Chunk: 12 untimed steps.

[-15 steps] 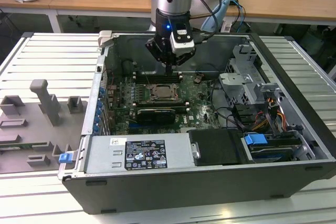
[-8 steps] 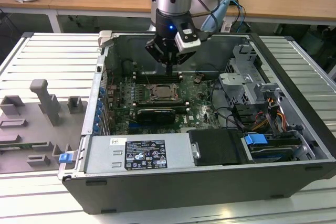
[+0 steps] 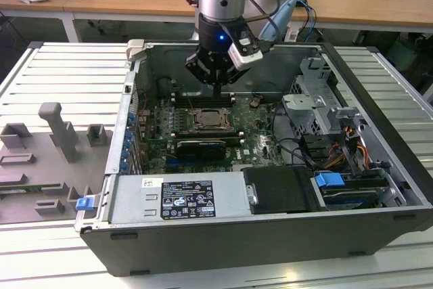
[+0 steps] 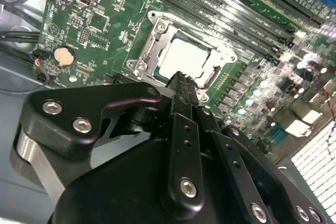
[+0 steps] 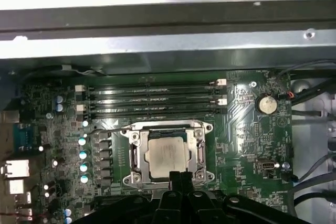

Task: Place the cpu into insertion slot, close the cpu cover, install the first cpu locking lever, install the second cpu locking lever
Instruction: 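Install the first cpu locking lever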

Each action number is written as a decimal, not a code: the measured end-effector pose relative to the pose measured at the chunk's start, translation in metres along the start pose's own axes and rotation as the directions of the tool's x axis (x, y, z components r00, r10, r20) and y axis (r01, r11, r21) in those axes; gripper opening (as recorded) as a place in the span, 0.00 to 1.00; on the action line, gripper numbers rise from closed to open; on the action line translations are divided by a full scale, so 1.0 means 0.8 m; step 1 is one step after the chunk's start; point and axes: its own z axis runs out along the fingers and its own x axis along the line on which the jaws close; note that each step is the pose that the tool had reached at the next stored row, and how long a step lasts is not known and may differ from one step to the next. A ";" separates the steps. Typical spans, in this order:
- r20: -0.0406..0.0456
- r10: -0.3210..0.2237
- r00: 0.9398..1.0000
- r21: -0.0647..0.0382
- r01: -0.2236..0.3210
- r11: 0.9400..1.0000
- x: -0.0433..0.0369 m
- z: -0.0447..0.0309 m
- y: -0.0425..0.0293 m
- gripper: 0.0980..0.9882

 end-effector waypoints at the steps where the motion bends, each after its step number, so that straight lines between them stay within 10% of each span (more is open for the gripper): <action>1: 0.000 -0.003 1.000 0.000 0.003 1.000 0.002 0.0000 -0.0007 0.01; 12: 0.001 -0.020 1.000 -0.001 0.020 1.000 0.034 -0.0008 -0.0066 0.01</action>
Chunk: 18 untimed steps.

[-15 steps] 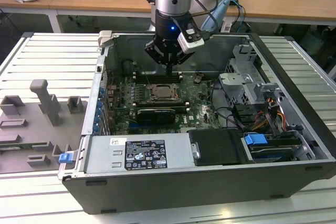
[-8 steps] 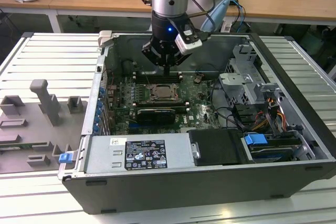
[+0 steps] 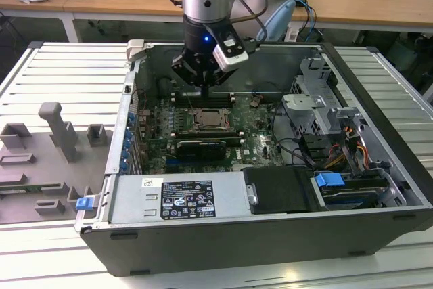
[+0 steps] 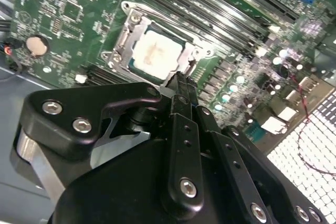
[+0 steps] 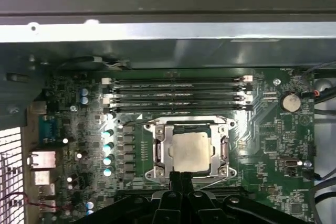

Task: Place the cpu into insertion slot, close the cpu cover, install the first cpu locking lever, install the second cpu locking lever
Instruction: 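Install the first cpu locking lever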

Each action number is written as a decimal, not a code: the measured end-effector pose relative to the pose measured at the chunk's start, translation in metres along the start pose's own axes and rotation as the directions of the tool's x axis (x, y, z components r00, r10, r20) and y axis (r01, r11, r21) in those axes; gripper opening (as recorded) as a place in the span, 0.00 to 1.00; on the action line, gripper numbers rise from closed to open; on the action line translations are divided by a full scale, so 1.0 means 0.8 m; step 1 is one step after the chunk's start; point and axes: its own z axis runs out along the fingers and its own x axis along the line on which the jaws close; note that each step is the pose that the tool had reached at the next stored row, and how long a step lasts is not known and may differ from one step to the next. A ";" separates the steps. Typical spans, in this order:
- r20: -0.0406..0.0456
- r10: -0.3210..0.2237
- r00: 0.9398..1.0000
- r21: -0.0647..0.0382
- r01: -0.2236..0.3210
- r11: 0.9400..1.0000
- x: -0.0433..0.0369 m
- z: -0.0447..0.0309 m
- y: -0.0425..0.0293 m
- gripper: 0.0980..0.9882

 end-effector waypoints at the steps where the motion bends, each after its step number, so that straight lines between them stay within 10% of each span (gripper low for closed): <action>1: 0.000 -0.002 1.000 0.000 0.002 1.000 0.005 -0.0001 -0.0003 0.01; 18: 0.000 -0.016 1.000 -0.006 0.016 1.000 0.051 0.0040 -0.0014 0.01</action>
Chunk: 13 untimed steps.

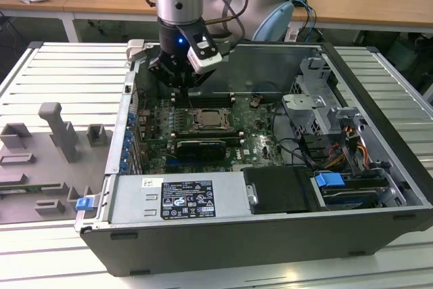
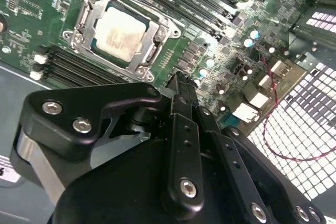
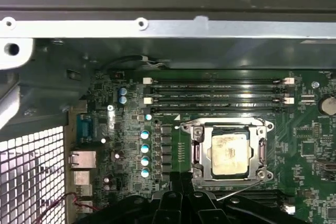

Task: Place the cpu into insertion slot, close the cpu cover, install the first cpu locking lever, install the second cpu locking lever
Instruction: 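Install the first cpu locking lever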

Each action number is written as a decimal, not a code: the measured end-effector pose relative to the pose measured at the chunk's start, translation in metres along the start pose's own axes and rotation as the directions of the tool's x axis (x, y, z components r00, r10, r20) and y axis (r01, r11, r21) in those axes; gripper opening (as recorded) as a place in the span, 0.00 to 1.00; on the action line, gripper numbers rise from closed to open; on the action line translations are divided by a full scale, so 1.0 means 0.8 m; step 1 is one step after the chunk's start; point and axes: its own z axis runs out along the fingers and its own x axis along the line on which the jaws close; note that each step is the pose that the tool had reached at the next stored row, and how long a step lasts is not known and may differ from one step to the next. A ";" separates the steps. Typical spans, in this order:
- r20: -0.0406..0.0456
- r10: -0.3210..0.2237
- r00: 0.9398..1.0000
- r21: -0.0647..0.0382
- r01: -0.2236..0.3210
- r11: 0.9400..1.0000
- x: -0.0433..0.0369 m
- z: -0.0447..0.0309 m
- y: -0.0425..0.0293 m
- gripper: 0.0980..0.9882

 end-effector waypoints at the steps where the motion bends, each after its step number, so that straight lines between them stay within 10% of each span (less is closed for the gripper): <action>1: 0.000 0.000 1.000 0.000 0.000 1.000 0.001 0.0003 0.0000 0.01; 13: 0.000 0.000 1.000 -0.027 0.000 1.000 0.010 0.0059 0.0112 0.01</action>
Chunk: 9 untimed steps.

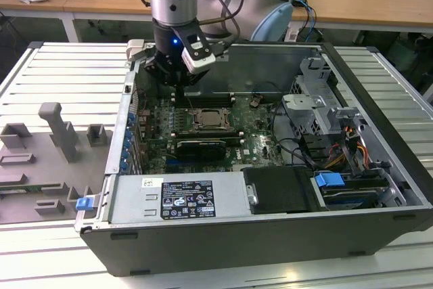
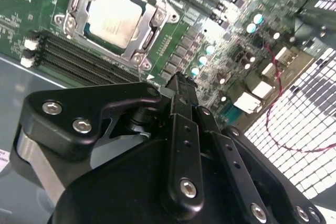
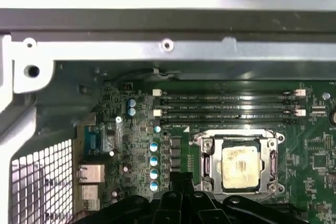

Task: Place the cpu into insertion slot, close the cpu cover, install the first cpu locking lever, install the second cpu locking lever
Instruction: 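Install the first cpu locking lever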

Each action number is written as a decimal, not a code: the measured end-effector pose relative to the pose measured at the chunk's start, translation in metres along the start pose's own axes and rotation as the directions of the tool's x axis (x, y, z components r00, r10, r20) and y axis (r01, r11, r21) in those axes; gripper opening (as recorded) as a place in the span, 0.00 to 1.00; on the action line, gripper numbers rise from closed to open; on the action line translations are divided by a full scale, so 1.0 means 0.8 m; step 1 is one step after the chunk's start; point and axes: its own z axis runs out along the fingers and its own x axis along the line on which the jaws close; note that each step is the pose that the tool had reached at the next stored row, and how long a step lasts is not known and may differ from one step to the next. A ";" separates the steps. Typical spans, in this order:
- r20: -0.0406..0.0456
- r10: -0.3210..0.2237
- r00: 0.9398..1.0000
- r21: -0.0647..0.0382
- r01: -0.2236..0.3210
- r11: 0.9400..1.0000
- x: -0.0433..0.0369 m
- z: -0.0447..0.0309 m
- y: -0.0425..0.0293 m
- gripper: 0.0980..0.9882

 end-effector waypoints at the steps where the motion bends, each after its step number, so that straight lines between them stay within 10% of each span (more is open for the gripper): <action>1: 0.000 0.000 1.000 -0.002 0.000 1.000 0.001 0.0004 0.0026 0.01; 9: 0.000 0.000 1.000 -0.008 0.000 1.000 0.005 0.0057 0.0251 0.01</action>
